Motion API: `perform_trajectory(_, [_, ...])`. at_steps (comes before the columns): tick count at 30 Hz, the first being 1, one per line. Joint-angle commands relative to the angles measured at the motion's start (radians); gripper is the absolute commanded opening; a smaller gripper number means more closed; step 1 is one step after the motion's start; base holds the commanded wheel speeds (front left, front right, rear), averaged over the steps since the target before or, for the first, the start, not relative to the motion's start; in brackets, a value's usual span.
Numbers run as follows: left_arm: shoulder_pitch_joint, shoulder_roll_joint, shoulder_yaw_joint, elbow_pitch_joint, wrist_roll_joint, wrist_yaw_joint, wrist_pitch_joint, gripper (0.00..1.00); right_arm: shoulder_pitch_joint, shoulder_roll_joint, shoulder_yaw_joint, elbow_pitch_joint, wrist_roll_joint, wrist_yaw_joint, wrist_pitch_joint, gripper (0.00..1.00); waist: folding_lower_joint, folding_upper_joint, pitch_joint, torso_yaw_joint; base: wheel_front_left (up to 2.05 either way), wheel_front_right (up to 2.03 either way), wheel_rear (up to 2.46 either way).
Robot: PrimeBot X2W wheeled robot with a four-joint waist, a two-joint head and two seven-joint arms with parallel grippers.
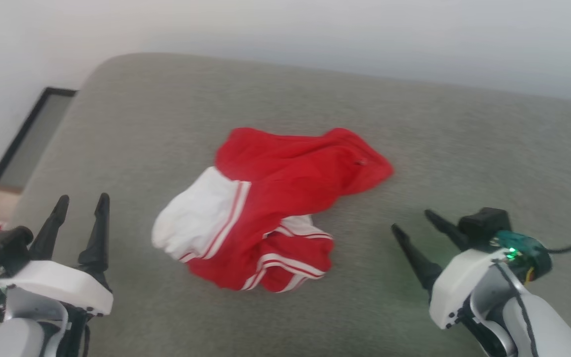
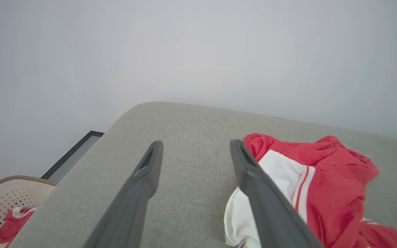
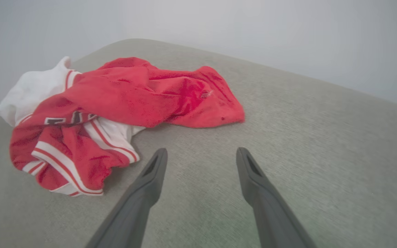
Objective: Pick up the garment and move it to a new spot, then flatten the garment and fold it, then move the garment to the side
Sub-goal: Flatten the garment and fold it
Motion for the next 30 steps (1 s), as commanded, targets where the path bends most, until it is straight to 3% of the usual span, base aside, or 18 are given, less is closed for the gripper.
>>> perform_trajectory(1, [-0.006, -0.009, 0.001, 0.003, 0.014, -0.001, -0.03, 1.0, -0.016, -0.008, 0.019, -0.002, 0.018, -0.001, 0.021, 1.0, 0.0, -0.0001, -0.007, 0.054, 0.0, 0.0, 0.0])
perform_trajectory(12, [-0.02, -0.11, 0.033, 0.062, 0.036, -0.011, -0.132, 1.0, -0.116, -0.068, 0.166, 0.004, 0.123, -0.001, 0.222, 1.0, 0.0, -0.0001, 0.019, 0.197, 0.0, 0.0, 0.0])
perform_trajectory(25, [-0.056, -0.234, 0.124, 0.112, 0.107, -0.096, -0.138, 1.0, -0.223, -0.06, 0.259, 0.189, 0.1, -0.001, 0.392, 1.0, 0.0, -0.0001, 0.06, 0.268, 0.0, 0.0, 0.0])
perform_trajectory(26, [-0.059, -0.244, 0.133, 0.115, 0.112, -0.105, -0.138, 1.0, -0.234, -0.063, 0.275, 0.203, 0.096, -0.001, 0.396, 0.24, 0.0, -0.0001, 0.061, 0.268, 0.0, 0.0, 0.0])
perform_trajectory(27, [-0.06, -0.251, 0.144, 0.119, 0.117, -0.112, -0.138, 1.0, -0.239, -0.061, 0.28, 0.216, 0.102, -0.001, 0.392, 0.0, 0.0, -0.0001, 0.062, 0.267, 0.0, 0.0, 0.0])
perform_trajectory(30, [-0.062, -0.271, 0.181, 0.124, 0.139, -0.134, -0.138, 1.0, -0.264, -0.056, 0.285, 0.228, 0.128, -0.001, 0.369, 0.0, 0.0, -0.0001, 0.063, 0.253, 0.0, 0.0, 0.0])
